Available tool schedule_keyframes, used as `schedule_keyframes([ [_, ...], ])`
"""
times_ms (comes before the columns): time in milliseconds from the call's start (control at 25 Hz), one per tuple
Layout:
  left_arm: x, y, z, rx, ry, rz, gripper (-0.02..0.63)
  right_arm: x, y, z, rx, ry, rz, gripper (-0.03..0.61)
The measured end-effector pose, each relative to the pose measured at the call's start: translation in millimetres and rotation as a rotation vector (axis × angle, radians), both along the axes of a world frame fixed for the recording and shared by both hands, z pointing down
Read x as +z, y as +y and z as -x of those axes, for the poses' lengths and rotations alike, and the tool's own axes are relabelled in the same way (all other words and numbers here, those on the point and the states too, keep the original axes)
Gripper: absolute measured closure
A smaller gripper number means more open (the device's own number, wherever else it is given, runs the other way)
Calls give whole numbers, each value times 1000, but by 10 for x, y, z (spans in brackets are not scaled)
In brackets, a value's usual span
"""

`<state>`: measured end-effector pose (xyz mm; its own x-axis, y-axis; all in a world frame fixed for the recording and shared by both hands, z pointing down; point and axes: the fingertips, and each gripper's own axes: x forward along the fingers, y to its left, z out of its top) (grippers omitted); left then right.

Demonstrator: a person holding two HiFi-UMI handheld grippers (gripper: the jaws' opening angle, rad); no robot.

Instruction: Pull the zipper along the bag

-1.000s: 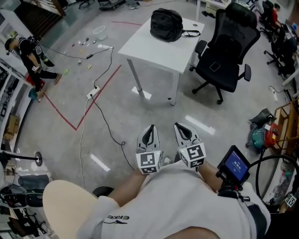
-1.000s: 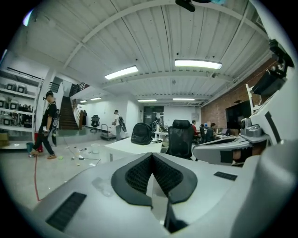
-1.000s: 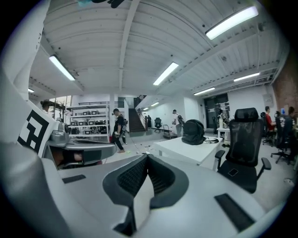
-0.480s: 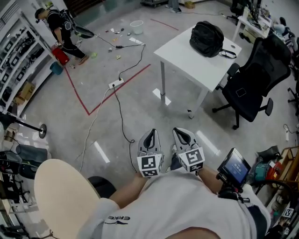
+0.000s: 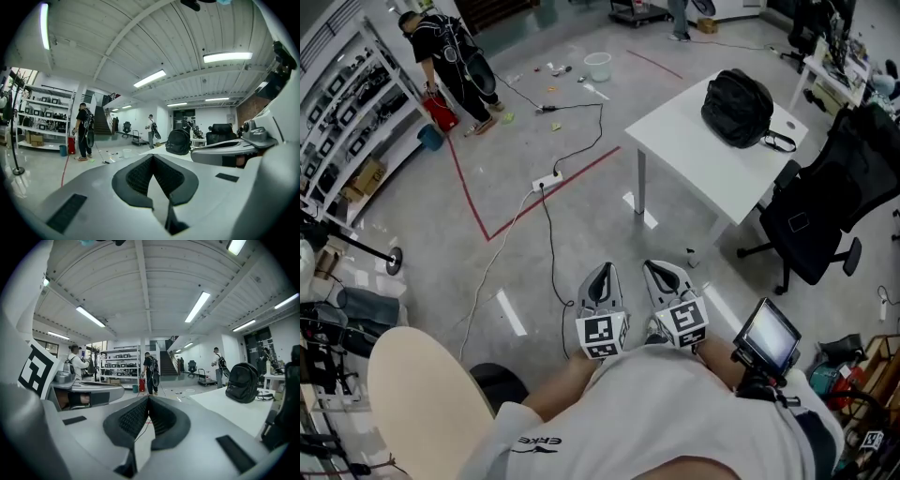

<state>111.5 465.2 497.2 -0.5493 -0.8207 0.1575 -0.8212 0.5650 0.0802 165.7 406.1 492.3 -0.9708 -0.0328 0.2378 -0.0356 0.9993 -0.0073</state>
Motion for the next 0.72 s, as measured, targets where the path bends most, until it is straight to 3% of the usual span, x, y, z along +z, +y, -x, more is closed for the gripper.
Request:
schedule_keyframes([
  [400, 40, -683, 324, -55, -3, -15, 611, 30, -684, 378, -48, -14, 1, 574],
  [720, 129, -927, 540, -37, 12, 29, 611, 146, -920, 591, -27, 2, 52, 574],
])
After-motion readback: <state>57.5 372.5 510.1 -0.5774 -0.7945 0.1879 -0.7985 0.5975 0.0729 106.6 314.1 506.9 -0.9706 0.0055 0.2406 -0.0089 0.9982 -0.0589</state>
